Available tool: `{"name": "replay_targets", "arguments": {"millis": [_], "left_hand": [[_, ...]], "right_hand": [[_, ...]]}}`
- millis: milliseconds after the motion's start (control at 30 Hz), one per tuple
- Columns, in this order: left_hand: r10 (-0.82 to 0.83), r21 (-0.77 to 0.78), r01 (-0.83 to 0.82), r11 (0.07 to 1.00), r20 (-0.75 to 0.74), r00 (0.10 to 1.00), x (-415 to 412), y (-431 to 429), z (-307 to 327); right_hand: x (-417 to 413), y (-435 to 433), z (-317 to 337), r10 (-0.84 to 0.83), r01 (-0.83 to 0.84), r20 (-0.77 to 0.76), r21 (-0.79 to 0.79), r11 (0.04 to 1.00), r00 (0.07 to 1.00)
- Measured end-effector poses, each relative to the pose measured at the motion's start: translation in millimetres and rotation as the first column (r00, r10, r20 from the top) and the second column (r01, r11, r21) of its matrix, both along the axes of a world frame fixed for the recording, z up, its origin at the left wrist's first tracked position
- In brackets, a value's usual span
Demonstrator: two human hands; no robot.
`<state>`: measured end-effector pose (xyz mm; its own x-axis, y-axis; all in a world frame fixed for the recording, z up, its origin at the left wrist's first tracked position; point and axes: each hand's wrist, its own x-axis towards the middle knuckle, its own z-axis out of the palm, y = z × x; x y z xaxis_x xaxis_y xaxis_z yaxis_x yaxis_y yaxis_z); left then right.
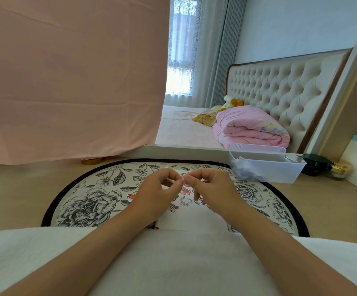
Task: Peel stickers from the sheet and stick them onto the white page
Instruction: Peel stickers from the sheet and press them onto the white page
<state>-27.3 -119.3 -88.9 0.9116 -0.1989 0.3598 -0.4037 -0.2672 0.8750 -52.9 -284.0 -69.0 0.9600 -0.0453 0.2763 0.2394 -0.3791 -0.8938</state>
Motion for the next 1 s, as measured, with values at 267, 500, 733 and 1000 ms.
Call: {"name": "replay_targets", "arguments": {"millis": [267,500,733,1000], "left_hand": [[-0.039,-0.091,0.033,0.995,-0.061,0.997,-2.3,-5.6,10.0],[0.011,-0.014,-0.011,1.0,-0.044,0.999,9.9,-37.4,27.9],[0.005,0.113,-0.001,0.994,-0.036,0.999,35.5,-78.4,32.0],[0.015,0.163,-0.002,0.987,-0.078,0.997,54.7,-104.4,26.4]], "right_hand": [[4.4,-5.8,4.9,-0.044,0.046,0.04,-0.035,0.998,0.998],[10.8,-33.6,14.9,-0.047,0.053,0.07,-0.092,0.994,0.996],[19.8,-85.4,22.0,-0.209,0.213,0.042,-0.152,0.965,0.977],[53.5,-156.0,35.3,-0.477,0.523,0.217,-0.396,0.755,0.852]]}}
